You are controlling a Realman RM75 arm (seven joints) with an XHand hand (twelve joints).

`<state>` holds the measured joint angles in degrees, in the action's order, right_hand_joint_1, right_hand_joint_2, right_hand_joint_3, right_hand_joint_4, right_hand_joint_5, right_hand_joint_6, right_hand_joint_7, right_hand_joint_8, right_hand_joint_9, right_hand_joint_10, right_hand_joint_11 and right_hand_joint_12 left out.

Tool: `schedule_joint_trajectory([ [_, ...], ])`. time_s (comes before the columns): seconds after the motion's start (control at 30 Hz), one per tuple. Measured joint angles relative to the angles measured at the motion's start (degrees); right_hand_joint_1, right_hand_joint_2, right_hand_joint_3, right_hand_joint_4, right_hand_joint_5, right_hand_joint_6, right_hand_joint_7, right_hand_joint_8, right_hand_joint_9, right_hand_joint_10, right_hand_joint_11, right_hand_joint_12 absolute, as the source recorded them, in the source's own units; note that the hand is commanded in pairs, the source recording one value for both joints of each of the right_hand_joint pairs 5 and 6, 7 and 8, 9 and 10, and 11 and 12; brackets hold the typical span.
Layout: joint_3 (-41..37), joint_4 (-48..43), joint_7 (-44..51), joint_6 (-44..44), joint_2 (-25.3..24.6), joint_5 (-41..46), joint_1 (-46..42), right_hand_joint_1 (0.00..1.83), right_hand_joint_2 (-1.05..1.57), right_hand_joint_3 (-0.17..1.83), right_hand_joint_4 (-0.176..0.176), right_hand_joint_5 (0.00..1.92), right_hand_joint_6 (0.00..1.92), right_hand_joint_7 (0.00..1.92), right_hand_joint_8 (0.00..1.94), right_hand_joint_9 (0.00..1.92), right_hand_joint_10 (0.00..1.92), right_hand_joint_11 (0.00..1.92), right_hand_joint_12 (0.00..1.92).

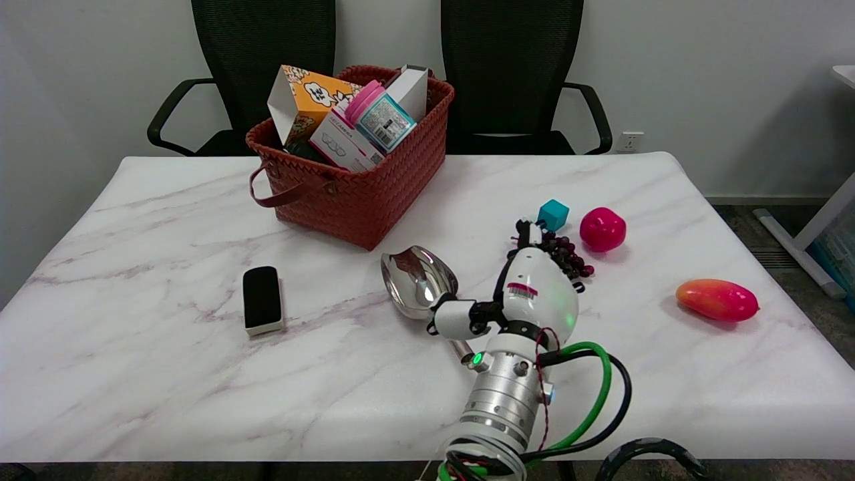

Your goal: Pick up the stainless steel scoop.

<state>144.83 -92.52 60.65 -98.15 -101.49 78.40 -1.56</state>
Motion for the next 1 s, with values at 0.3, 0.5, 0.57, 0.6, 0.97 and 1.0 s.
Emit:
schedule_joint_trajectory([
  [0.3, 1.6, -0.2, 0.9, -0.7, -2.7, 3.5, 0.0, 1.24, -0.07, 1.27, 0.000, 0.19, 0.19, 0.57, 0.57, 0.60, 0.60, 0.54, 0.54],
  [0.5, 2.5, -1.1, 2.0, -1.1, -3.6, 5.1, -0.1, 1.25, -0.04, 1.23, 0.000, 0.17, 0.17, 0.56, 0.56, 0.60, 0.60, 0.54, 0.54],
  [0.57, 2.8, -1.5, 2.5, -1.2, -3.8, 5.6, -0.1, 1.25, -0.04, 1.24, 0.000, 0.17, 0.17, 0.55, 0.55, 0.59, 0.59, 0.54, 0.54],
  [0.6, 2.9, -1.6, 2.6, -1.2, -3.8, 5.8, -0.1, 1.25, -0.03, 1.23, 0.000, 0.18, 0.18, 0.54, 0.54, 0.59, 0.59, 0.54, 0.54],
  [0.97, 2.7, -3.3, 4.4, -1.6, -4.4, 10.1, 0.0, 1.23, -0.02, 1.26, 0.000, 0.38, 0.38, 0.51, 0.51, 0.59, 0.59, 0.53, 0.53],
  [1.0, 2.5, -3.4, 4.7, -1.6, -4.4, 10.6, 0.0, 1.23, -0.01, 1.25, 0.000, 0.40, 0.40, 0.51, 0.51, 0.59, 0.59, 0.53, 0.53],
])
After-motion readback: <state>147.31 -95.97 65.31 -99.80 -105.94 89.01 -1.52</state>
